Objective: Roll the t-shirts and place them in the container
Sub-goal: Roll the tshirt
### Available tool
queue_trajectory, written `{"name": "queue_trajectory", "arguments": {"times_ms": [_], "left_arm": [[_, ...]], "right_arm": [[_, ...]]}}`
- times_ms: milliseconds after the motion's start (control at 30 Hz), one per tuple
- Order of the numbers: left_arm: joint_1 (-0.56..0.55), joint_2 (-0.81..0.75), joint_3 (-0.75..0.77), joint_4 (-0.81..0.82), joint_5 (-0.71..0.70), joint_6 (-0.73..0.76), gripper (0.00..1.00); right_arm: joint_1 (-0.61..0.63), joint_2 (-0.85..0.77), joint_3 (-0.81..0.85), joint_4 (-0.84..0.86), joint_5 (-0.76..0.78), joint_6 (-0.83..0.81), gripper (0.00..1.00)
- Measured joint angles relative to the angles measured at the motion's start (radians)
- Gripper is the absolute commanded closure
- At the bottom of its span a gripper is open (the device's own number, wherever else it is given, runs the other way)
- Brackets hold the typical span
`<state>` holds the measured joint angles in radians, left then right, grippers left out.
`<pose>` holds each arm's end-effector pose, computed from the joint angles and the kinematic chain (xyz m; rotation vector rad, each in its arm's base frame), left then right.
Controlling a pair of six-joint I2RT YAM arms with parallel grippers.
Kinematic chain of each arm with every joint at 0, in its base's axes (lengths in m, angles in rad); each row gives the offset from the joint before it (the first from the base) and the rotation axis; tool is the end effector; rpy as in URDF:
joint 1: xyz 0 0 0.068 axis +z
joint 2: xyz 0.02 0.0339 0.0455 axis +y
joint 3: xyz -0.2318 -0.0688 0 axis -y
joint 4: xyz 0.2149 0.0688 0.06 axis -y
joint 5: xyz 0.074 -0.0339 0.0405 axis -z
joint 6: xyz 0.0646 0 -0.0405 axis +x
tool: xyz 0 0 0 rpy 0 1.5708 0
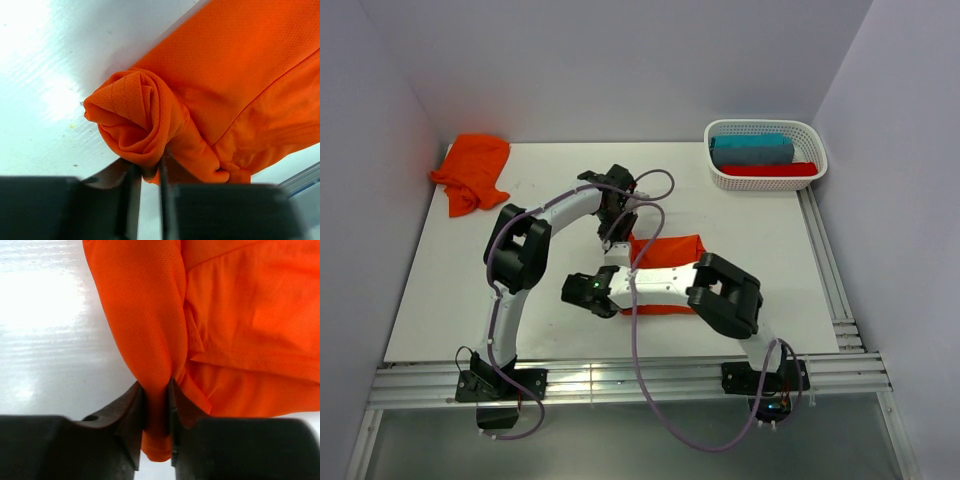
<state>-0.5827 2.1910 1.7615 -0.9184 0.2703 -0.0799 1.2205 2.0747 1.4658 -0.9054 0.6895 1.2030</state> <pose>0.3288 -0.2374 0.1343 0.7851 2.8746 -0.4916 0.1585 0.3142 0.1191 0.0034 2.4660 -0.2459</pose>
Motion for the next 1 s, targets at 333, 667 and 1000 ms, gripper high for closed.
{"name": "queue_trajectory", "arguments": {"times_ms": [333, 667, 1000], "left_arm": [[-0.001, 0.000, 0.041, -0.002, 0.055, -0.009, 0.21], [0.058, -0.109, -0.038, 0.070, 0.247, 0.016, 0.17], [0.098, -0.154, -0.204, 0.162, 0.425, 0.088, 0.17]], "right_arm": [[-0.051, -0.410, -0.574, 0.567, -0.146, 0.072, 0.82], [-0.122, -0.586, -1.036, 1.247, -0.275, 0.255, 0.82], [-0.154, -0.517, -1.201, 1.648, -0.346, 0.366, 0.81]]}}
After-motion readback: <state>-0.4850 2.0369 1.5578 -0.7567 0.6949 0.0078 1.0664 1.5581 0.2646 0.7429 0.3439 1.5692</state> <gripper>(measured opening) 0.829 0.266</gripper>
